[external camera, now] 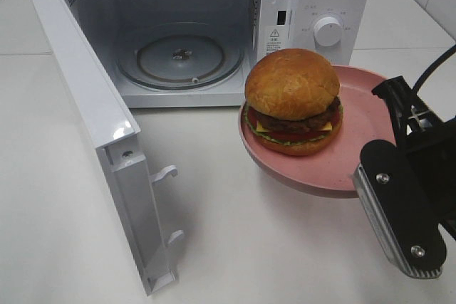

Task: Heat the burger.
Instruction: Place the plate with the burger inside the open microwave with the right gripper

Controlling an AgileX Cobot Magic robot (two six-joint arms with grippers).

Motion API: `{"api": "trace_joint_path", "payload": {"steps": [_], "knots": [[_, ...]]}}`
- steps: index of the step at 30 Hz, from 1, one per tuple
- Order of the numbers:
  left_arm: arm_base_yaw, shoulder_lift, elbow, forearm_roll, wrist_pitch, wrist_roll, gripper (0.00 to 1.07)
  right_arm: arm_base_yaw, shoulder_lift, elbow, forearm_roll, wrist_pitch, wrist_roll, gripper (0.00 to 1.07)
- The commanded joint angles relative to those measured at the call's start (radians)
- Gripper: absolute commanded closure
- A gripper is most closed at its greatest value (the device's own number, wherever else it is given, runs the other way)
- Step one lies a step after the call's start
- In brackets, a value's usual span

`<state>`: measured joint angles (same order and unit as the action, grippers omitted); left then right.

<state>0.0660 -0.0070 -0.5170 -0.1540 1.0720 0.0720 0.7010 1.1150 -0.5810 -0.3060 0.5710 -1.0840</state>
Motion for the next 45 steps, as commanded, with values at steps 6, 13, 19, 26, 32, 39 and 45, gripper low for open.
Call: {"api": "trace_joint_path", "payload": {"steps": [6, 13, 19, 26, 32, 39, 45], "knots": [[-0.003, -0.010, 0.002, -0.004, -0.001, 0.000, 0.07, 0.002, 0.095, -0.045, 0.016, -0.157, -0.077, 1.02], [-0.003, -0.010, 0.002, -0.004, -0.001, 0.000, 0.07, 0.002, 0.185, -0.095, 0.028, -0.252, -0.105, 1.02], [-0.003, -0.010, 0.002, -0.004, -0.001, 0.000, 0.07, 0.002, 0.278, -0.147, 0.089, -0.281, -0.226, 1.02], [-0.003, -0.010, 0.002, -0.004, -0.001, 0.000, 0.07, 0.002, 0.393, -0.237, 0.153, -0.322, -0.288, 1.02], [-0.003, -0.010, 0.002, -0.004, -0.001, 0.000, 0.07, 0.002, 0.465, -0.300, 0.188, -0.343, -0.331, 1.02], [-0.003, -0.010, 0.002, -0.004, -0.001, 0.000, 0.07, 0.002, 0.586, -0.415, 0.225, -0.359, -0.365, 1.02], [-0.003, -0.010, 0.002, -0.004, -0.001, 0.000, 0.07, 0.002, 0.632, -0.473, 0.225, -0.359, -0.365, 1.02]]}}
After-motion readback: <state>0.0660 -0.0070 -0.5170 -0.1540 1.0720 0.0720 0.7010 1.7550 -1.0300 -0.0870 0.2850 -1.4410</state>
